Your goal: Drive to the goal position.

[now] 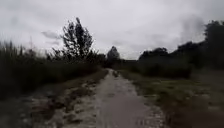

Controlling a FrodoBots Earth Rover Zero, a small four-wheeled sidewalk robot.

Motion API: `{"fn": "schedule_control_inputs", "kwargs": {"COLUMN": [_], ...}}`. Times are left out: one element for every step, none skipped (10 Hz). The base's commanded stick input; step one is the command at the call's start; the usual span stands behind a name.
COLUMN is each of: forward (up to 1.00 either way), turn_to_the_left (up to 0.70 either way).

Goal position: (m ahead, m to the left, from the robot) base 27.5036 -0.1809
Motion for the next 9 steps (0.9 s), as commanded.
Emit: {"fn": "schedule_control_inputs", "kwargs": {"forward": [0.7,0.7,0.7,0.7,0.7,0.7,0.7,0.7,0.7], "turn_to_the_left": [0.0,0.0,0.0,0.0,0.0,0.0,0.0,0.0,0.0]}}
